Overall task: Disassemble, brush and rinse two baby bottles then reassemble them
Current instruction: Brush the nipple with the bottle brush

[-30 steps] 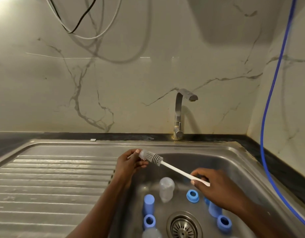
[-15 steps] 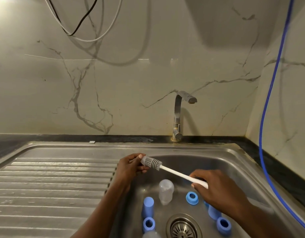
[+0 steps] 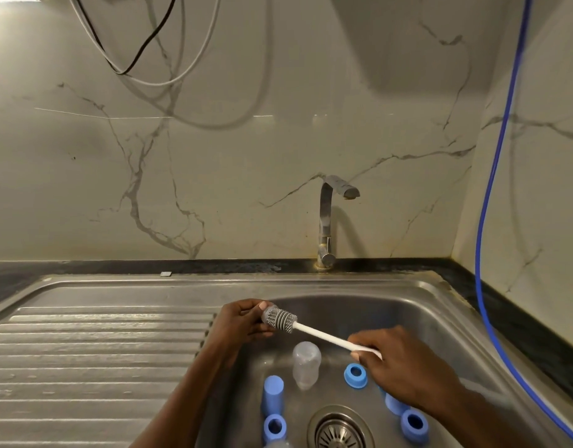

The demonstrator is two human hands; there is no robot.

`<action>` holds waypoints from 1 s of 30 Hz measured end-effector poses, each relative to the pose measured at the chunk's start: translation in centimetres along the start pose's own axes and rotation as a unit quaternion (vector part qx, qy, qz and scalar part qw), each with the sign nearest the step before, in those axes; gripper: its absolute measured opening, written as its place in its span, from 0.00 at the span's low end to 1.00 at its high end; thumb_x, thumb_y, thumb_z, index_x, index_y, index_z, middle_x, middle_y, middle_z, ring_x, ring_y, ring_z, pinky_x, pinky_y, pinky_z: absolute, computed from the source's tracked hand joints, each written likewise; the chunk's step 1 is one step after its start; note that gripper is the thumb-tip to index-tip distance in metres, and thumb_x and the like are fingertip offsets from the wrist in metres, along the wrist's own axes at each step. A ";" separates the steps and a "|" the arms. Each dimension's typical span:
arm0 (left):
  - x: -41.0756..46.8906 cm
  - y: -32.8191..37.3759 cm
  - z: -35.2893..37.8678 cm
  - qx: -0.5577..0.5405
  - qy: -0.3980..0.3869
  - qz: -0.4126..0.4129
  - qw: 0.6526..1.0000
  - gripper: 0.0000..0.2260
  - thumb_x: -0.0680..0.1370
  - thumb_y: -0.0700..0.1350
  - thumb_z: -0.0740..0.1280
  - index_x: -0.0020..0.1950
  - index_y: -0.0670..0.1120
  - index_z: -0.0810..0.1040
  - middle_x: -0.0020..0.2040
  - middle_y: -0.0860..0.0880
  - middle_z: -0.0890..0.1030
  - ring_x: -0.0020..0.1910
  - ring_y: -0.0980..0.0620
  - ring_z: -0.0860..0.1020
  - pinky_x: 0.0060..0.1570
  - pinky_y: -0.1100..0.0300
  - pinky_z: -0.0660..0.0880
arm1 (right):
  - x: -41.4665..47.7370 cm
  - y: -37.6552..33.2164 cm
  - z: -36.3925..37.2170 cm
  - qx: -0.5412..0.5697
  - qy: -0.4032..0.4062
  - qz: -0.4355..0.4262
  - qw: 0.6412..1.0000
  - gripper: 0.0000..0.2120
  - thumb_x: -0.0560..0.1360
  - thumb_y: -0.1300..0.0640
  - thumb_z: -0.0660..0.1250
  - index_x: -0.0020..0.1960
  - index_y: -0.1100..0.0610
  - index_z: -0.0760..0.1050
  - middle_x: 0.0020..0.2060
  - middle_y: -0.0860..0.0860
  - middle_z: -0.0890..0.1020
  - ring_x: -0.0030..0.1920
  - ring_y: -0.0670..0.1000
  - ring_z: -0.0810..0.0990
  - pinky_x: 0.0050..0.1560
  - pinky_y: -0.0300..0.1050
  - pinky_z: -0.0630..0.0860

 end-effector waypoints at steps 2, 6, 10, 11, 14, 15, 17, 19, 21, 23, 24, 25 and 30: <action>-0.2 0.4 0.2 -0.008 -0.010 0.021 1.000 0.09 0.81 0.39 0.62 0.52 0.38 0.82 0.44 0.38 0.85 0.42 0.45 0.84 0.40 0.58 0.82 | -0.3 -0.2 0.5 0.154 -0.096 0.050 0.982 0.09 0.79 0.52 0.63 0.47 0.51 0.81 0.29 0.48 0.78 0.29 0.50 0.76 0.31 0.44 0.72; -0.4 1.3 0.5 -0.015 -0.005 0.064 0.998 0.09 0.81 0.38 0.63 0.51 0.38 0.82 0.42 0.41 0.85 0.42 0.47 0.84 0.41 0.58 0.82 | -1.2 -0.9 1.6 0.441 -0.237 0.161 0.850 0.13 0.82 0.55 0.59 0.52 0.56 0.82 0.30 0.53 0.76 0.23 0.46 0.64 0.21 0.36 0.58; 0.0 1.2 0.0 -0.005 0.090 0.089 0.992 0.08 0.80 0.38 0.65 0.46 0.41 0.83 0.38 0.42 0.85 0.39 0.47 0.82 0.39 0.58 0.81 | -0.2 -0.2 2.1 0.271 -0.079 0.125 0.951 0.13 0.73 0.43 0.70 0.47 0.51 0.75 0.34 0.52 0.83 0.26 0.48 0.76 0.25 0.42 0.70; 0.1 1.1 -0.3 -0.009 0.114 0.090 0.989 0.07 0.80 0.39 0.66 0.46 0.41 0.83 0.38 0.42 0.85 0.38 0.47 0.82 0.38 0.58 0.81 | -0.1 0.2 2.1 0.203 -0.033 0.111 0.972 0.18 0.67 0.37 0.71 0.46 0.49 0.73 0.35 0.49 0.83 0.28 0.45 0.77 0.28 0.44 0.74; 0.3 0.7 -1.3 -0.027 0.164 0.095 0.981 0.07 0.80 0.40 0.66 0.46 0.42 0.84 0.38 0.41 0.85 0.38 0.46 0.83 0.37 0.58 0.82 | 0.0 0.8 2.1 0.060 0.030 0.042 0.997 0.18 0.64 0.33 0.62 0.45 0.45 0.67 0.37 0.44 0.78 0.39 0.44 0.76 0.42 0.45 0.76; 0.3 0.7 -1.3 -0.028 0.167 0.098 0.981 0.07 0.80 0.40 0.66 0.47 0.42 0.83 0.39 0.41 0.85 0.39 0.45 0.84 0.38 0.58 0.82 | 0.2 0.6 1.9 0.046 0.056 0.025 0.997 0.15 0.67 0.36 0.60 0.45 0.45 0.66 0.38 0.44 0.76 0.41 0.45 0.76 0.43 0.45 0.75; 0.3 0.8 -1.1 -0.033 0.161 0.099 0.981 0.07 0.81 0.40 0.65 0.47 0.41 0.83 0.41 0.40 0.84 0.41 0.45 0.84 0.38 0.59 0.82 | 0.4 -0.2 1.8 0.016 0.091 -0.002 0.996 0.11 0.70 0.39 0.55 0.44 0.46 0.65 0.38 0.45 0.75 0.43 0.47 0.75 0.44 0.47 0.73; 0.2 1.0 -1.0 -0.060 0.148 0.096 0.983 0.08 0.81 0.38 0.64 0.48 0.39 0.82 0.41 0.39 0.83 0.40 0.46 0.83 0.36 0.61 0.81 | 0.3 -1.1 2.5 0.000 0.074 -0.016 0.997 0.11 0.74 0.41 0.53 0.45 0.47 0.65 0.36 0.45 0.74 0.41 0.49 0.76 0.43 0.49 0.73; 0.1 1.4 -1.0 -0.093 0.111 0.096 0.985 0.09 0.82 0.37 0.62 0.48 0.37 0.81 0.40 0.40 0.83 0.37 0.49 0.83 0.36 0.62 0.81 | -0.1 -1.4 2.6 0.142 -0.002 0.024 0.990 0.11 0.80 0.44 0.57 0.44 0.49 0.72 0.31 0.46 0.74 0.30 0.47 0.73 0.34 0.46 0.72; 0.0 1.7 -1.1 -0.087 0.065 0.096 0.989 0.09 0.82 0.37 0.61 0.50 0.36 0.81 0.41 0.39 0.83 0.38 0.49 0.84 0.39 0.60 0.82 | -0.9 -1.5 2.6 0.391 -0.164 0.128 0.896 0.14 0.82 0.48 0.60 0.44 0.53 0.80 0.29 0.49 0.73 0.24 0.45 0.66 0.23 0.39 0.63; 0.0 1.7 -1.0 -0.077 0.052 0.094 0.991 0.09 0.82 0.37 0.61 0.51 0.36 0.81 0.41 0.39 0.83 0.39 0.48 0.84 0.40 0.59 0.82 | -1.3 -1.7 2.4 0.450 -0.208 0.155 0.854 0.16 0.81 0.47 0.60 0.46 0.55 0.81 0.29 0.50 0.73 0.24 0.45 0.64 0.22 0.36 0.60; 0.0 1.6 -0.8 -0.072 0.051 0.093 0.992 0.09 0.82 0.38 0.61 0.52 0.36 0.81 0.41 0.39 0.84 0.40 0.47 0.84 0.41 0.59 0.82 | -1.3 -1.6 2.2 0.451 -0.211 0.159 0.852 0.18 0.81 0.45 0.60 0.48 0.57 0.81 0.30 0.51 0.74 0.24 0.45 0.64 0.22 0.36 0.59; 0.3 1.0 -0.8 -0.032 0.132 0.120 0.983 0.09 0.81 0.38 0.64 0.48 0.40 0.83 0.39 0.41 0.84 0.39 0.46 0.82 0.38 0.59 0.81 | -0.2 -1.1 2.1 0.177 0.008 0.065 0.982 0.19 0.69 0.36 0.68 0.44 0.51 0.71 0.35 0.48 0.82 0.30 0.44 0.77 0.31 0.41 0.74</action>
Point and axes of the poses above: each hand's wrist, its own x-axis towards the middle knuckle, its own z-axis out of the palm, y = z × x, the point moved 3 cm from there along x, towards the middle knuckle
